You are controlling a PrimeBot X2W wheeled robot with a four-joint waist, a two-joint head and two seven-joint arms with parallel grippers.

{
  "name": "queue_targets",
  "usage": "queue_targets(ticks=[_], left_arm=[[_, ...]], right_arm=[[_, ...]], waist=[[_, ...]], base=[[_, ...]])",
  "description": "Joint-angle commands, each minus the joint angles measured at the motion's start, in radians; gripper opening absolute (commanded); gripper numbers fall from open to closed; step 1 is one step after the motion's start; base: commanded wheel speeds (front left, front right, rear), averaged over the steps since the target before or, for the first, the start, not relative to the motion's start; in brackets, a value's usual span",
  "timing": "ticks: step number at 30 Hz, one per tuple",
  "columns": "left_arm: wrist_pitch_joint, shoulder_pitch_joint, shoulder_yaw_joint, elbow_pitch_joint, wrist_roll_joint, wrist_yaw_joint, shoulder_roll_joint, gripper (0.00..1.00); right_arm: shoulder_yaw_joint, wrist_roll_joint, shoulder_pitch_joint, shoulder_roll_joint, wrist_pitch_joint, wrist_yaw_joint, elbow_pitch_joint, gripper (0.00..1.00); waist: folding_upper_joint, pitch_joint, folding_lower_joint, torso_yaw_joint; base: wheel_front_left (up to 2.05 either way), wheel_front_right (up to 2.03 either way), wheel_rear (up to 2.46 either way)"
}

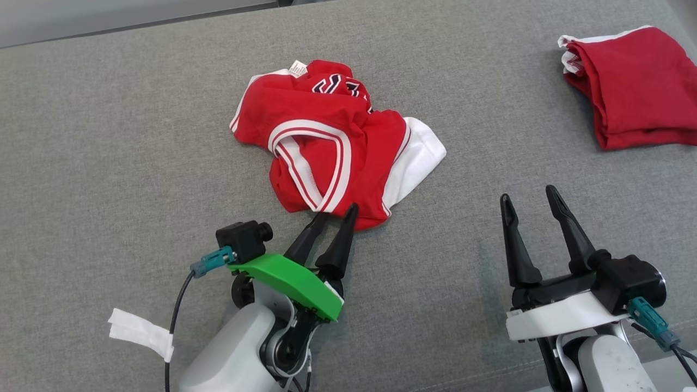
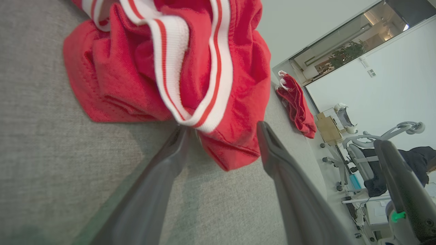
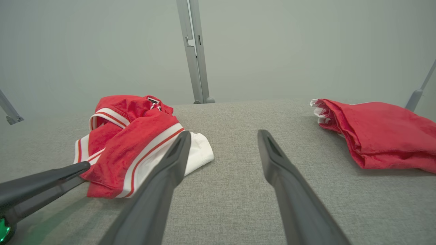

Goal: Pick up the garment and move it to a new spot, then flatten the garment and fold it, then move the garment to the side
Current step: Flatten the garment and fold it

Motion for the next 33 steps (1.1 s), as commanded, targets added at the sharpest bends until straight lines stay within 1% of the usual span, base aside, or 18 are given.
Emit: queue_targets(ticks=[1, 2, 3, 4, 5, 14, 20, 25, 30, 33], left_arm=[[-0.003, -0.021, -0.010, -0.001, -0.024, -0.004, 0.005, 1.00], [-0.004, -0.026, -0.015, 0.001, -0.026, -0.004, 0.008, 1.00], [-0.008, -0.034, -0.021, -0.001, -0.028, -0.004, 0.012, 0.53], [-0.010, -0.039, -0.026, -0.004, -0.032, -0.004, 0.014, 0.11], [-0.016, -0.045, -0.030, -0.006, -0.032, -0.004, 0.019, 0.00], [-0.045, -0.105, -0.039, -0.071, 0.011, -0.004, 0.053, 0.00], [-0.012, -0.198, -0.051, -0.118, -0.018, -0.004, 0.070, 0.00], [0.085, -0.336, -0.031, -0.142, -0.082, -0.004, 0.073, 0.00], [0.182, -0.493, 0.005, -0.137, -0.139, -0.003, 0.048, 0.00], [0.230, -0.598, 0.001, -0.136, -0.115, -0.003, 0.052, 0.00]], right_arm=[[0.005, 0.010, -0.005, -0.002, -0.003, -0.001, 0.001, 1.00], [0.005, 0.011, -0.005, -0.002, -0.003, -0.001, 0.001, 1.00], [0.006, 0.011, -0.005, -0.002, -0.003, -0.001, 0.001, 1.00], [0.006, 0.011, -0.005, -0.002, -0.003, -0.001, 0.000, 1.00], [0.006, 0.011, -0.005, -0.002, -0.003, -0.001, 0.000, 1.00], [0.001, 0.021, 0.017, -0.002, -0.003, -0.001, 0.018, 1.00], [0.015, 0.039, 0.020, -0.002, -0.003, -0.001, 0.030, 1.00], [0.027, 0.062, 0.024, -0.003, -0.003, -0.001, 0.036, 1.00], [0.014, 0.077, 0.044, -0.003, -0.003, -0.001, 0.041, 1.00], [0.006, 0.088, 0.052, -0.002, -0.003, -0.001, 0.043, 1.00]], waist=[[0.0000, 0.001, 0.0000, -0.007], [0.0000, 0.002, 0.0000, -0.009], [0.0000, 0.002, 0.0000, -0.012], [0.0000, 0.003, 0.0000, -0.014], [0.0000, 0.003, 0.0000, -0.016], [0.0000, -0.048, 0.0000, -0.022], [0.0000, -0.100, 0.0000, -0.031], [0.0000, -0.151, 0.0000, -0.067], [0.0000, -0.191, 0.0000, -0.119], [0.0000, -0.203, 0.0000, -0.149]], base=[[0.00, 0.00, 0.00], [0.00, 0.00, 0.00], [0.00, 0.00, 0.00], [0.00, 0.00, 0.00], [0.00, 0.00, 0.00], [0.00, 0.00, 0.00], [0.00, 0.00, 0.00], [0.00, 0.00, 0.00], [0.00, 0.00, 0.00], [0.00, 0.00, 0.00]])
